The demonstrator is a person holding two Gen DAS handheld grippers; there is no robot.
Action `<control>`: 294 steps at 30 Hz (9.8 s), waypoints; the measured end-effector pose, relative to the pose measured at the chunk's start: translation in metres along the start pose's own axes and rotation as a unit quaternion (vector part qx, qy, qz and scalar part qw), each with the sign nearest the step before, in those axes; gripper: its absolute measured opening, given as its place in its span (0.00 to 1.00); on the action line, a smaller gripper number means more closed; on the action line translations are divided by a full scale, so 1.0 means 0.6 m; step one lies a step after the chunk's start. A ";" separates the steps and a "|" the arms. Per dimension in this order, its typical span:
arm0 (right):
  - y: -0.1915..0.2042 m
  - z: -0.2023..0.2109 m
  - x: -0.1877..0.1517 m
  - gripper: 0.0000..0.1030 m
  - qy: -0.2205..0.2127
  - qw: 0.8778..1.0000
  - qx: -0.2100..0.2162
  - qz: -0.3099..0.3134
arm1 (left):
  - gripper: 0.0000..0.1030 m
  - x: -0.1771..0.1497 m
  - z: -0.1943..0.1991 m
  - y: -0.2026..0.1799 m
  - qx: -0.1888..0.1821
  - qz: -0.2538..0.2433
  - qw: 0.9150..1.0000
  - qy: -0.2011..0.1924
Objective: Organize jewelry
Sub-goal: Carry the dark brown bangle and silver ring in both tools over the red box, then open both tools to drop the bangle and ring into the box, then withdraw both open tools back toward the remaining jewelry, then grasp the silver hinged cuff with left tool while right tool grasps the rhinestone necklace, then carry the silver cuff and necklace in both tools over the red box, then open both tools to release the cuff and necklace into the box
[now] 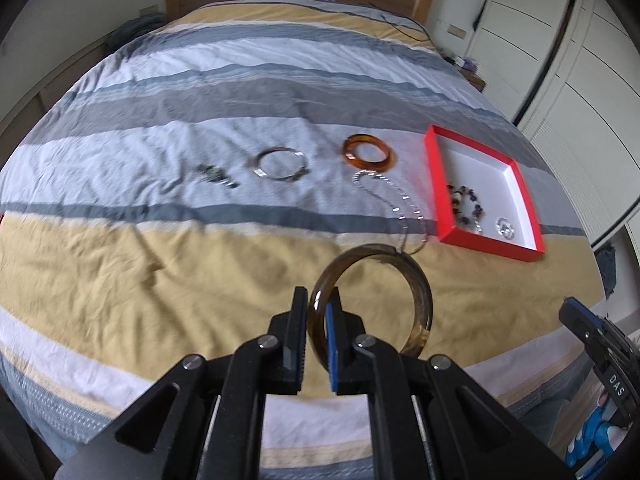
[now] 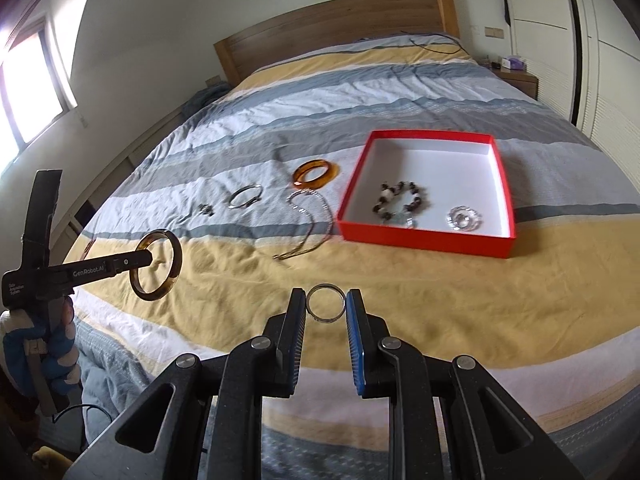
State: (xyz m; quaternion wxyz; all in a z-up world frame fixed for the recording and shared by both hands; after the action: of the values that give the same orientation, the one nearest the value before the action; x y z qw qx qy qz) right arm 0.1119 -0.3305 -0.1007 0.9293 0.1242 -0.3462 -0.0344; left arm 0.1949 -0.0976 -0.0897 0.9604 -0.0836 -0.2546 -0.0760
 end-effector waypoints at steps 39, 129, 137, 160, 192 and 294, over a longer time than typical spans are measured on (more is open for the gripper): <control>-0.277 -0.320 0.265 0.20 0.070 0.992 -0.088 0.048 | 0.10 0.257 -0.384 -0.350 0.013 -0.144 0.989 0.027; 0.121 -0.005 0.068 0.51 0.037 0.998 0.008 0.047 | 0.30 -0.053 0.115 0.180 0.003 0.057 0.996 -0.070; 0.128 -0.132 0.112 0.51 0.084 0.994 0.015 0.066 | 0.30 -0.009 0.016 0.215 0.013 0.080 0.996 -0.029; 0.088 -0.429 0.209 0.63 0.172 0.979 -0.012 0.106 | 0.30 0.121 -0.167 0.245 0.015 0.090 0.996 -0.001; 0.089 -0.476 0.206 0.32 0.218 0.956 -0.033 0.191 | 0.30 0.248 -0.348 0.122 0.016 -0.018 0.996 0.090; -0.247 -0.274 0.203 0.07 0.082 0.993 -0.083 0.012 | 0.06 0.248 -0.355 -0.305 0.005 -0.146 0.989 0.038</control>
State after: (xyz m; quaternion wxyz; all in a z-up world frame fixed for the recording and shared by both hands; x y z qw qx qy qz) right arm 0.3146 -0.4580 -0.1809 0.9619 0.0453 -0.2666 -0.0413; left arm 0.3896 -0.3338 -0.1752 0.9484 -0.0378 -0.2280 -0.2169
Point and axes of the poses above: each gripper's, at about its wrist camera, not at the fingertips, and z roughly against the way its jaws point, y to its left, x to its top, the point moved 2 cm from there along -z, roughly the way its jaws point, and after that the axes turned 2 degrees about y, right-handed, at the moved point
